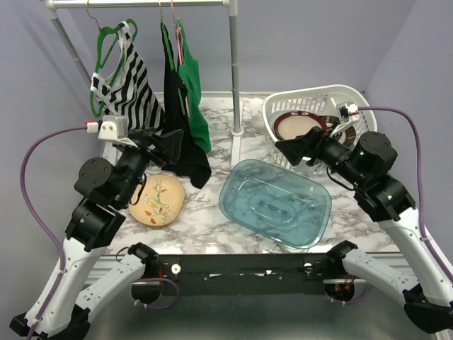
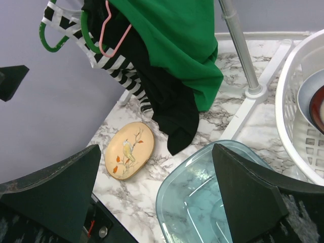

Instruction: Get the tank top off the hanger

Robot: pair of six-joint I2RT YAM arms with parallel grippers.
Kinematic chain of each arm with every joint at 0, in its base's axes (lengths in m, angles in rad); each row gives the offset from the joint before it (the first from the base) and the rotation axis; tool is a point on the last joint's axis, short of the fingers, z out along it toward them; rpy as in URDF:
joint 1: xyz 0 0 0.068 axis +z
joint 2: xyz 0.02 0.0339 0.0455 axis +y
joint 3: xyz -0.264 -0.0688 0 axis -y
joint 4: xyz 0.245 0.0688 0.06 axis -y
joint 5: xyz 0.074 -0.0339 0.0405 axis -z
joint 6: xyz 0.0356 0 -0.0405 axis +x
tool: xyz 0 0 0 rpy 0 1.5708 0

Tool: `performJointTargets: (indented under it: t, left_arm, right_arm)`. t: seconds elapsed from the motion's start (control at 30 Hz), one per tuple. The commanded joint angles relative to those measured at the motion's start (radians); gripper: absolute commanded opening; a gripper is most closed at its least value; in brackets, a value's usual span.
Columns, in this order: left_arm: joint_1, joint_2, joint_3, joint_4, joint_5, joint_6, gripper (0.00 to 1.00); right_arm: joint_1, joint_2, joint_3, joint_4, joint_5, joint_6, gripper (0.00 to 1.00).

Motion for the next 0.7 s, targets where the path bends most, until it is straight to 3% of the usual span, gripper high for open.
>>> performJointTargets:
  t: [0.0,0.37,0.47,0.67]
  left_arm:
    - [0.000,0.002,-0.009,-0.050,0.055,-0.004,0.97]
    - [0.000,0.037,0.017,-0.051,0.016,0.049,0.97]
    - [0.000,0.138,0.148,-0.100,-0.079,0.084,0.97]
    - [0.000,0.403,0.474,-0.240,-0.131,0.161,0.95]
  right_arm:
    - [0.003,0.003,0.043,-0.031,0.046,0.004,1.00]
    - [0.005,-0.006,0.026,-0.004,0.029,0.024,1.00]
    - [0.005,-0.011,0.015,0.009,0.001,0.036,1.00]
    - [0.005,-0.064,-0.046,0.096,-0.045,0.056,0.97]
